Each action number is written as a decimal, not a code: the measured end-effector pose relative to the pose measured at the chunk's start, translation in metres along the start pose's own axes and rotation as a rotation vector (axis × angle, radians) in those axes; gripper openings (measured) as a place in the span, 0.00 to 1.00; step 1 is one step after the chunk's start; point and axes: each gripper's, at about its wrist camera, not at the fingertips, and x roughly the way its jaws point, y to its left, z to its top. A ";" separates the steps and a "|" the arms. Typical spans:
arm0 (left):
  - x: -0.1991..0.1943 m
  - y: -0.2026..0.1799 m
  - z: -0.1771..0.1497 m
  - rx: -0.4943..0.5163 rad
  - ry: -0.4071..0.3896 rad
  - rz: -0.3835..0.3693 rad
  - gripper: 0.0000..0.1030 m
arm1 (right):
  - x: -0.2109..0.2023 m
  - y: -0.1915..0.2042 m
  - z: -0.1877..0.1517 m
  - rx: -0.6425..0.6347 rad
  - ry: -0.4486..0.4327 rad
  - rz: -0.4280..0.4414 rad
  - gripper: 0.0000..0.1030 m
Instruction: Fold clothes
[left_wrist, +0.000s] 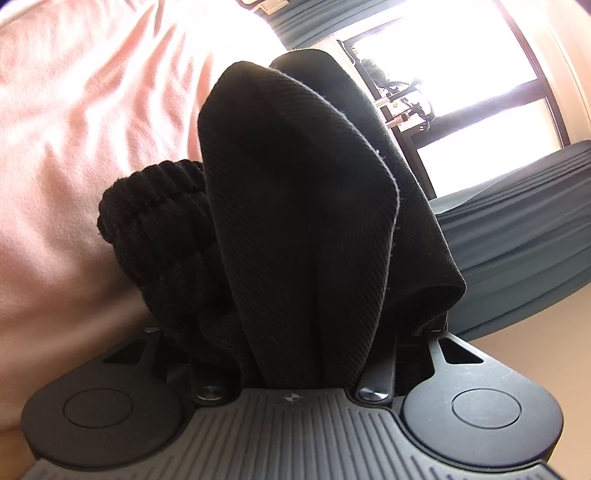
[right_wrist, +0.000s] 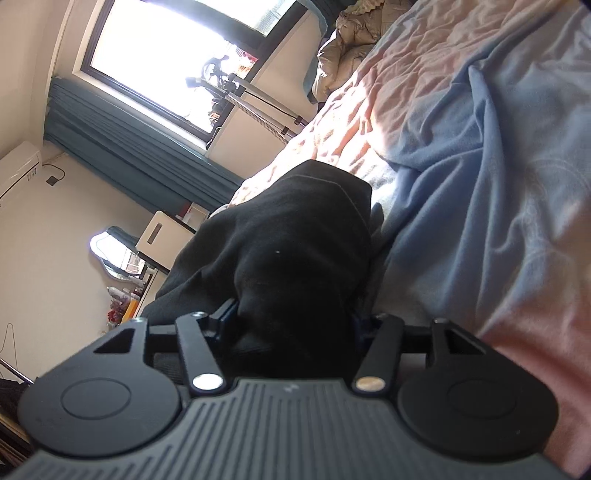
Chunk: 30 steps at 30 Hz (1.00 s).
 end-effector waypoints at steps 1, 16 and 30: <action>-0.003 -0.002 -0.001 0.009 0.000 -0.007 0.47 | -0.004 0.005 -0.002 -0.011 -0.016 -0.004 0.50; -0.029 -0.105 -0.058 0.143 0.030 -0.252 0.46 | -0.133 0.090 0.047 -0.128 -0.331 0.091 0.47; 0.073 -0.268 -0.146 0.225 0.216 -0.528 0.46 | -0.277 0.007 0.140 -0.073 -0.721 -0.028 0.49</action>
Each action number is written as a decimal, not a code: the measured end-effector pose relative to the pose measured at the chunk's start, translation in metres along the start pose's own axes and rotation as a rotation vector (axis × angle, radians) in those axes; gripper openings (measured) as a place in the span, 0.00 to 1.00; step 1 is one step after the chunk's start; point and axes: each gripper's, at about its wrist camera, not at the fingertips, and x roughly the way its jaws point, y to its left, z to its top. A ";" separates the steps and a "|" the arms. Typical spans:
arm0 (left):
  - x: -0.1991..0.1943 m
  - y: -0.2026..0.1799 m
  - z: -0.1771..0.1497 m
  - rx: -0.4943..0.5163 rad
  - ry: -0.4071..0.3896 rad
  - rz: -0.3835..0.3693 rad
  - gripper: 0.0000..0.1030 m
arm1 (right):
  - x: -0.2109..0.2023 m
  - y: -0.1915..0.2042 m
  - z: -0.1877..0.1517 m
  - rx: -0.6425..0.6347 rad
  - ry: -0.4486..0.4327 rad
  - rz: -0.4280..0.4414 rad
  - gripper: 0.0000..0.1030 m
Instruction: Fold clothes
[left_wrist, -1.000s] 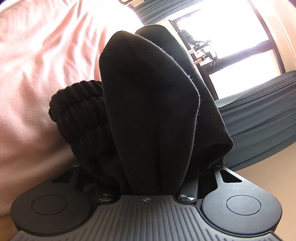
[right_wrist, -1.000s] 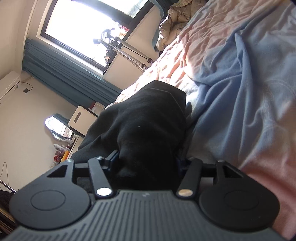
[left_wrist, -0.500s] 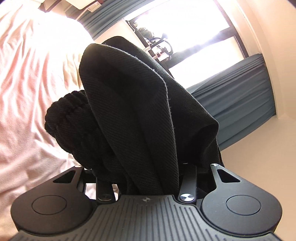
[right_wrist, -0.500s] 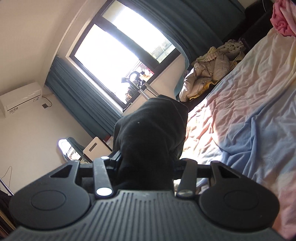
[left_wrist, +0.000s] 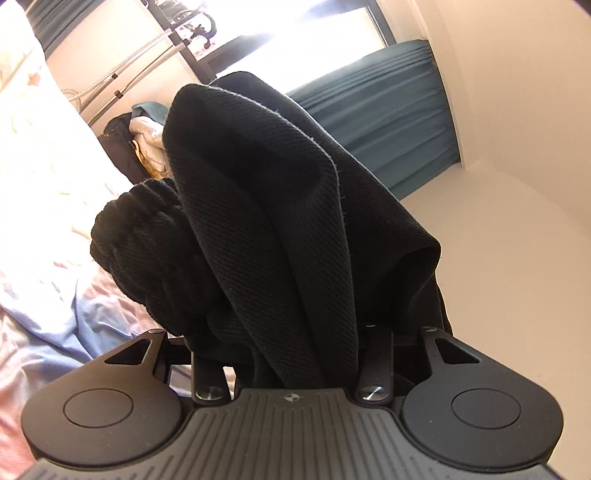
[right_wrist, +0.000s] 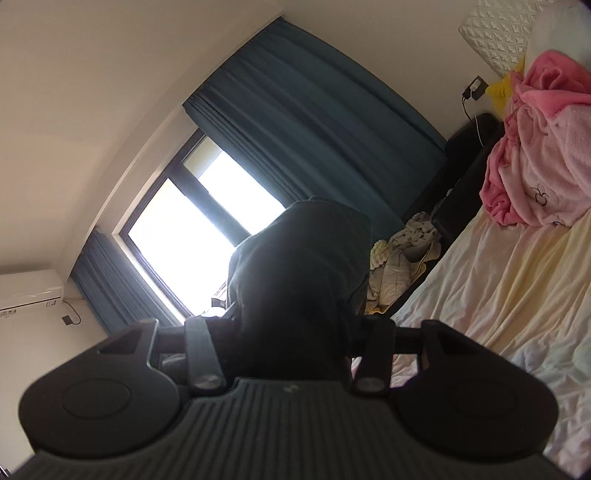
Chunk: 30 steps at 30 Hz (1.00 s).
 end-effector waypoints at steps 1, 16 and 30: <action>0.015 0.002 -0.003 0.000 0.020 -0.010 0.46 | 0.000 -0.012 0.005 0.003 -0.019 -0.032 0.49; 0.168 0.128 -0.004 -0.024 0.264 0.087 0.46 | 0.034 -0.233 -0.070 0.261 -0.075 -0.489 0.52; 0.094 0.134 -0.002 0.025 0.317 0.197 0.84 | 0.020 -0.221 -0.064 0.193 -0.051 -0.578 0.74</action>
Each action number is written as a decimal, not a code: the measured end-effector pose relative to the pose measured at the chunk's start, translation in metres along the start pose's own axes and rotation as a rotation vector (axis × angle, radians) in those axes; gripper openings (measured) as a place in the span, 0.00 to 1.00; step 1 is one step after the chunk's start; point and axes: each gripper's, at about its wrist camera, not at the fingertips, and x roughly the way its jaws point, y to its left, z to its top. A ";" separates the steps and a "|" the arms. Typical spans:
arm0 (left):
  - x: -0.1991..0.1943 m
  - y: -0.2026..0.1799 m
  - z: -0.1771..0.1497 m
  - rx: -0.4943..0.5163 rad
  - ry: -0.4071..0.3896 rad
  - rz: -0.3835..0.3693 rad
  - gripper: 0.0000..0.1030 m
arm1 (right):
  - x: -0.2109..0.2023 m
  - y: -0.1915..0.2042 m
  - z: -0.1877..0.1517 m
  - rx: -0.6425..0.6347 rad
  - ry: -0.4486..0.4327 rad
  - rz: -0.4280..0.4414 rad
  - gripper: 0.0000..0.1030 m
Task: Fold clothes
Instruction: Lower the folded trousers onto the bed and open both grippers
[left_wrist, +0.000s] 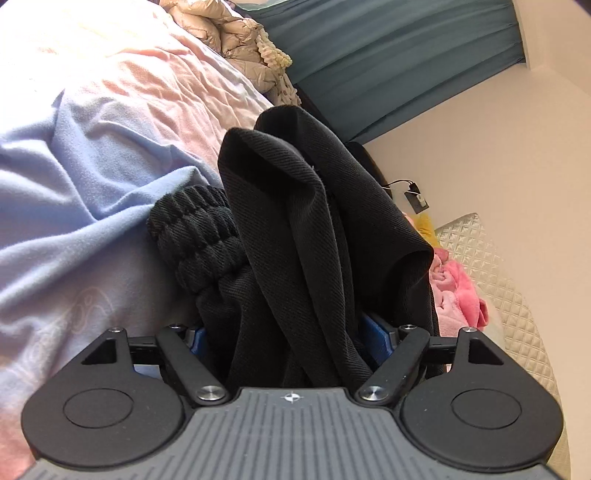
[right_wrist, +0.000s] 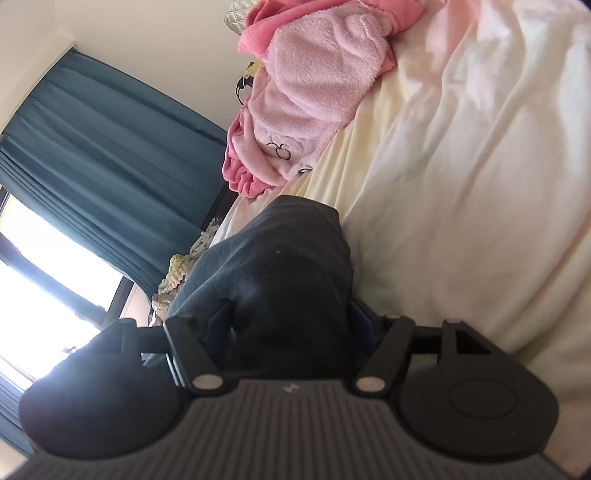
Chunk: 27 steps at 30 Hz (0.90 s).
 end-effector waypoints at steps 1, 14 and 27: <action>-0.010 -0.001 0.004 0.014 -0.004 0.012 0.86 | -0.009 0.004 0.004 -0.023 -0.023 -0.006 0.76; -0.284 -0.048 -0.003 0.319 -0.216 0.134 0.90 | -0.145 0.113 -0.002 -0.397 -0.064 0.208 0.75; -0.446 -0.019 0.021 0.519 -0.434 0.415 0.97 | -0.206 0.209 -0.123 -0.718 0.140 0.502 0.75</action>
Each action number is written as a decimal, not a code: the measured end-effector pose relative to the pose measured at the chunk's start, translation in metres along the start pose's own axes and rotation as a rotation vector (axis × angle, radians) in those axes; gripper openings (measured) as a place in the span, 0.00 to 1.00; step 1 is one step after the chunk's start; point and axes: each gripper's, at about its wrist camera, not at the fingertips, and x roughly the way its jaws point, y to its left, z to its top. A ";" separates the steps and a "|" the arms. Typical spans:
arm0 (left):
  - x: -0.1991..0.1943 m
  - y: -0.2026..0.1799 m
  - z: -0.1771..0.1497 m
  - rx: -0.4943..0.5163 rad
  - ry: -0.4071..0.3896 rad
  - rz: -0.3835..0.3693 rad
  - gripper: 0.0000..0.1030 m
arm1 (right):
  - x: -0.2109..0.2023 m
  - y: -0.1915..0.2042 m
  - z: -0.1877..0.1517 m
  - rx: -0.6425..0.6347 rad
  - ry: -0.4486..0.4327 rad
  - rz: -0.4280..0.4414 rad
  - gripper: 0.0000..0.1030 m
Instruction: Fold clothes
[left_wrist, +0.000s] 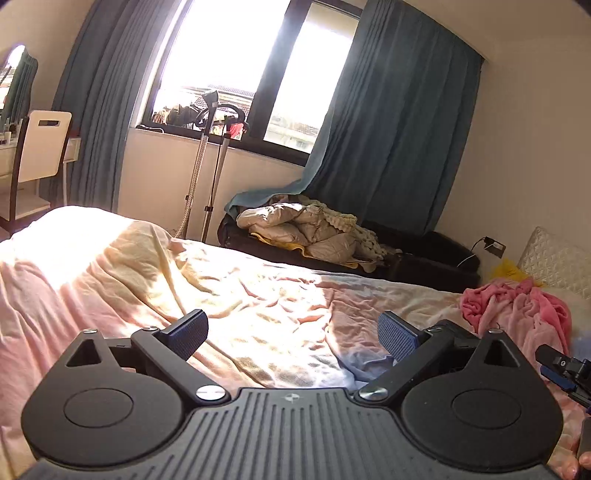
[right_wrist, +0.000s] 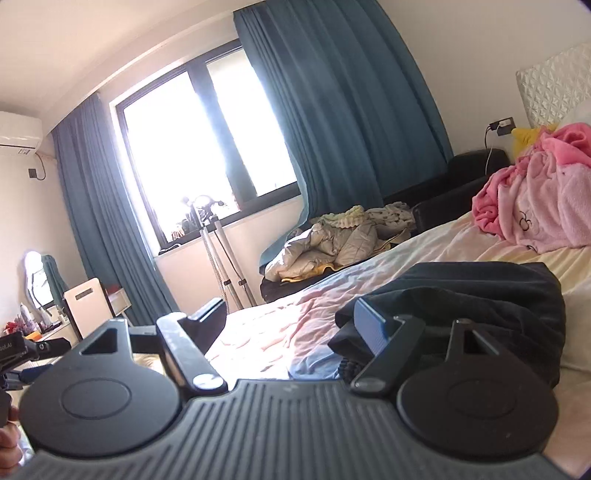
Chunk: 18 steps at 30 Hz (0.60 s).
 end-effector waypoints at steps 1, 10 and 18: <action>-0.005 0.000 0.003 0.022 -0.008 0.014 0.97 | 0.000 0.009 -0.003 -0.023 0.007 0.014 0.75; 0.001 -0.003 0.011 0.070 0.005 0.032 0.99 | 0.000 0.058 -0.030 -0.164 0.033 0.051 0.75; 0.004 -0.001 0.005 0.073 -0.044 0.077 0.99 | 0.022 0.048 -0.043 -0.142 0.038 0.007 0.75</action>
